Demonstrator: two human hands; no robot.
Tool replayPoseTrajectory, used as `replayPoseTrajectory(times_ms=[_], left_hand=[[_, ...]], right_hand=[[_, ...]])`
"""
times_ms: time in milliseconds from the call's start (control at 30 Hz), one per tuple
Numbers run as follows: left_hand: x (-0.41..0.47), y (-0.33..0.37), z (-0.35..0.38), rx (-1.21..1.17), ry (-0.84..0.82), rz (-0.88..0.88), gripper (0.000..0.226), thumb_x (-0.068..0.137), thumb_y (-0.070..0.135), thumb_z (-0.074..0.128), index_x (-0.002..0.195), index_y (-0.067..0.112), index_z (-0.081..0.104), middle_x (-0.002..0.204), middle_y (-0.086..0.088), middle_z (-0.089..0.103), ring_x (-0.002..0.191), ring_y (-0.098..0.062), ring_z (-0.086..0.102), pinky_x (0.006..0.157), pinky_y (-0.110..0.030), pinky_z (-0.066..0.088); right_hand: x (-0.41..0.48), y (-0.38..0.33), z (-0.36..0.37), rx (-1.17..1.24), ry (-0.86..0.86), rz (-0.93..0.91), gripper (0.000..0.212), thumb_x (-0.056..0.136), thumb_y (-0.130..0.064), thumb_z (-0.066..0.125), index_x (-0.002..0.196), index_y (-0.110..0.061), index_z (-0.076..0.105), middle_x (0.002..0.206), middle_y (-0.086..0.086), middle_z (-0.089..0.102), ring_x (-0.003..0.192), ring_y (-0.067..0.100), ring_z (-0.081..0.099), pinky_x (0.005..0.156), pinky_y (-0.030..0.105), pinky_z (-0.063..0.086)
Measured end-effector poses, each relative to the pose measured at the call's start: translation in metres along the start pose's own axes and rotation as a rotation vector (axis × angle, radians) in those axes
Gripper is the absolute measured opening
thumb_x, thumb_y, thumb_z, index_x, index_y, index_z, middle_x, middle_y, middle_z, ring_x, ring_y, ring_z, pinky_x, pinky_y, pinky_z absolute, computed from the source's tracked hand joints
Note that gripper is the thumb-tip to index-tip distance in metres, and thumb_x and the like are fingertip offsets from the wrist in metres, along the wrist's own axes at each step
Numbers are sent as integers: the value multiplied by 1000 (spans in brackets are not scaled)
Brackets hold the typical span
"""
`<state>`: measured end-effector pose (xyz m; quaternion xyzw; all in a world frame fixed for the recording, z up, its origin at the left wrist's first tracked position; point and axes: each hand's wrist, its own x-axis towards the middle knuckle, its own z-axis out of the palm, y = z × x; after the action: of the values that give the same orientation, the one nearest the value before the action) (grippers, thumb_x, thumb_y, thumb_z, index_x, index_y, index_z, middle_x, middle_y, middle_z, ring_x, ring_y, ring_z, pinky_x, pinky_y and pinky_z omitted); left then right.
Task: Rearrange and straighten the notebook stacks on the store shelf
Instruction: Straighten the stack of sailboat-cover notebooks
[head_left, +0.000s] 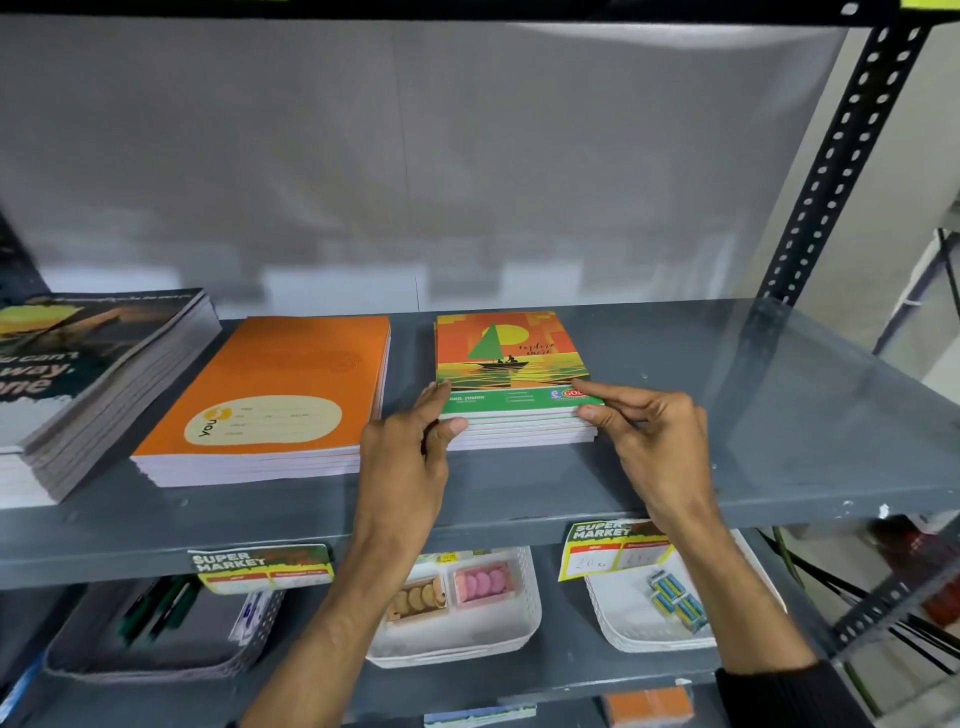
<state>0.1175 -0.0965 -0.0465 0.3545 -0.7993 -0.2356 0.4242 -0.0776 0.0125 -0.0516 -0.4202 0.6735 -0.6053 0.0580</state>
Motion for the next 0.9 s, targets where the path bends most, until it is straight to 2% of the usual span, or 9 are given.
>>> replayPoseTrajectory(times_ms=[100, 233, 333, 400, 500, 667, 733, 800, 900], left_hand=[[1, -1, 1, 0, 8, 16, 37, 91, 15, 64, 128, 10, 61, 125, -9, 66, 100, -8, 66, 85, -33, 55], [0, -3, 3, -1, 25, 35, 31, 92, 6, 62, 124, 8, 65, 116, -15, 70, 94, 19, 24, 86, -19, 41], [1, -2, 2, 31, 40, 23, 28, 93, 9, 62, 121, 10, 67, 114, -13, 71, 92, 20, 35, 81, -22, 46], [2, 0, 2, 73, 42, 7, 26, 93, 13, 62, 119, 14, 69, 117, -8, 69, 88, 1, 67, 88, -25, 51], [3, 0, 3, 48, 55, -47, 24, 91, 9, 65, 115, 13, 71, 119, -7, 68, 98, -15, 72, 101, -27, 48], [0, 8, 3, 105, 11, -58, 27, 93, 7, 62, 120, 8, 67, 129, -9, 63, 115, -11, 63, 91, 10, 23], [-3, 12, 0, 87, -9, -25, 33, 93, 7, 61, 126, 8, 63, 142, -5, 50, 122, -3, 49, 98, 4, 21], [-4, 13, -11, 102, -9, 80, 39, 92, 10, 63, 131, 12, 60, 148, -2, 44, 132, -7, 43, 107, -9, 25], [5, 5, -44, 164, 14, 209, 39, 92, 23, 63, 129, 12, 62, 145, -6, 51, 132, -18, 51, 110, -27, 39]], right_hand=[[0, -1, -1, 2, 22, 2, 22, 81, -14, 78, 103, -14, 80, 104, -3, 78, 93, -2, 72, 86, 21, 58], [-1, -2, 0, 1, 49, 12, 18, 78, -14, 81, 96, -15, 82, 97, -5, 80, 86, -5, 71, 83, 20, 57], [0, -2, 0, 24, 69, 28, 15, 75, -12, 82, 90, -12, 83, 91, -3, 80, 82, -1, 73, 81, 23, 59], [0, -1, 0, 40, 88, 41, 10, 73, -10, 84, 83, -12, 83, 87, -2, 81, 82, 4, 75, 79, 27, 59], [1, -1, 1, 60, 116, 53, 15, 69, -7, 87, 63, -12, 75, 75, -8, 79, 77, 0, 75, 75, 20, 58], [-1, -4, 0, 6, 101, 44, 30, 73, -6, 84, 57, -23, 65, 73, -12, 77, 79, -5, 74, 77, 18, 58], [-6, -8, -4, -29, 67, 67, 26, 73, -3, 84, 69, -26, 72, 85, 0, 80, 83, 2, 75, 83, 22, 58], [-13, -20, -6, -97, 22, 70, 48, 69, -4, 87, 105, -33, 75, 106, 1, 78, 91, 7, 74, 89, 18, 54], [-22, -53, 8, -288, 35, -29, 84, 73, -16, 87, 144, -38, 48, 115, -3, 72, 103, 17, 68, 83, 4, 44]])
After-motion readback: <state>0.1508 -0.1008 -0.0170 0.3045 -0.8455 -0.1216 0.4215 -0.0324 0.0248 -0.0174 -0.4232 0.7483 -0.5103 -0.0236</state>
